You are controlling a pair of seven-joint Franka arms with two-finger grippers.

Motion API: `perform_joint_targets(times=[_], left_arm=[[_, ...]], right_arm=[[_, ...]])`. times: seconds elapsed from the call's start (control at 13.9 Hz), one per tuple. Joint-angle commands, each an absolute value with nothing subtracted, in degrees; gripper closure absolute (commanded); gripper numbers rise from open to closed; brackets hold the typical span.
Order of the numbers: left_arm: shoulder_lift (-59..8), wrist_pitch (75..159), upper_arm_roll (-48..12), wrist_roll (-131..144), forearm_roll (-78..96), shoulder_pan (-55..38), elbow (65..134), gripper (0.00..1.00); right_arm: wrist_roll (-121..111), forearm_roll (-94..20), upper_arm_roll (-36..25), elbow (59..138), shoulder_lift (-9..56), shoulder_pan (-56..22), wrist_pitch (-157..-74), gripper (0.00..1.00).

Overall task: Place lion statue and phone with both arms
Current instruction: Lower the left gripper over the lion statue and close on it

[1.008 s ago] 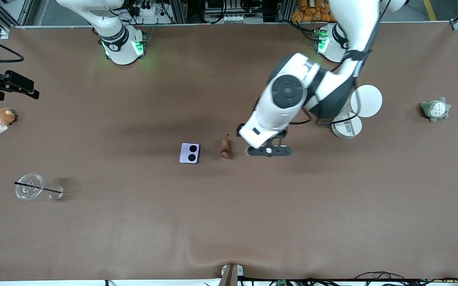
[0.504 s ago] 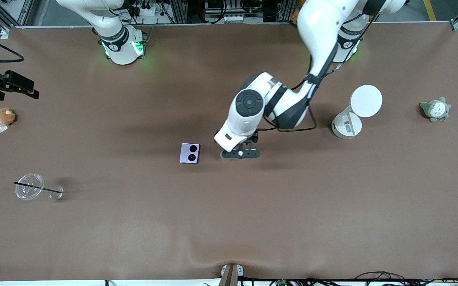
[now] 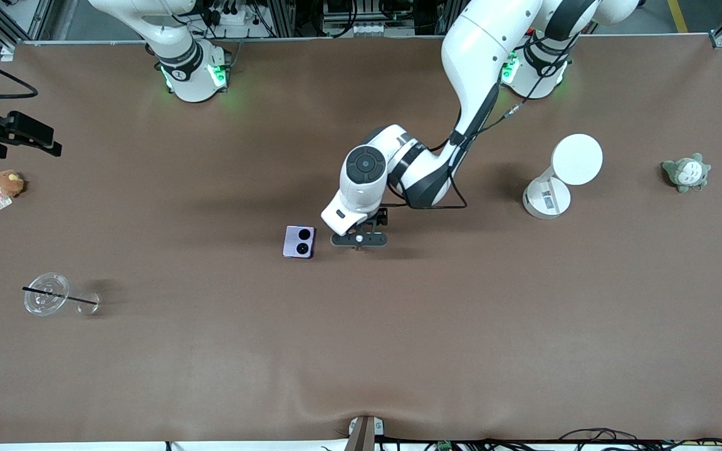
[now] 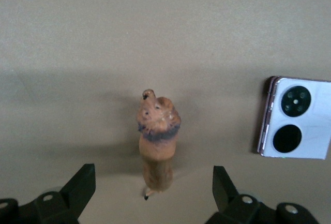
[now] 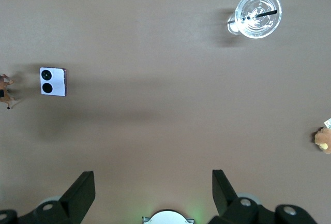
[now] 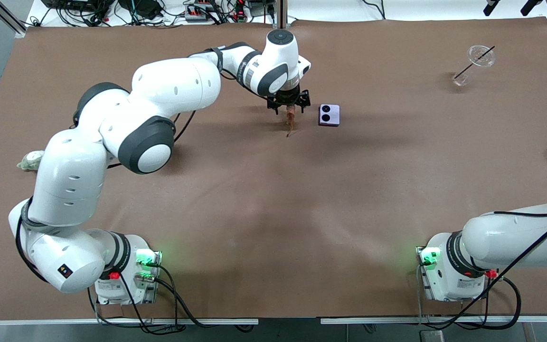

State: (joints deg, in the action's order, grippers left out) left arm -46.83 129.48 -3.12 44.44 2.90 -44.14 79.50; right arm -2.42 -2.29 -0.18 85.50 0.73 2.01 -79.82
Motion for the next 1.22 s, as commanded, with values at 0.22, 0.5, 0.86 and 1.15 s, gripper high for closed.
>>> perform_joint_targets(times=[0.22,0.5,0.86,1.15], left_arm=[[-49.66,131.57,-2.46,45.62,0.00,-45.09,78.22,0.11],[-49.75,131.57,-2.55,45.62,-0.09,-45.18,78.40,0.45],[-48.69,130.96,-2.55,45.00,-0.09,-43.95,78.57,0.83],[-43.35,125.26,-2.37,44.83,-0.52,-41.40,83.04,0.78]], right_arm=[[-1.41,-2.81,-0.35,85.25,0.79,1.85,-79.80,0.00],[-1.41,-2.64,-0.35,85.08,0.97,1.67,-79.80,0.00],[-1.58,-2.29,-0.35,84.90,1.49,1.67,-79.89,0.00],[-2.11,-3.16,-0.35,84.47,3.43,2.55,-82.43,0.00]])
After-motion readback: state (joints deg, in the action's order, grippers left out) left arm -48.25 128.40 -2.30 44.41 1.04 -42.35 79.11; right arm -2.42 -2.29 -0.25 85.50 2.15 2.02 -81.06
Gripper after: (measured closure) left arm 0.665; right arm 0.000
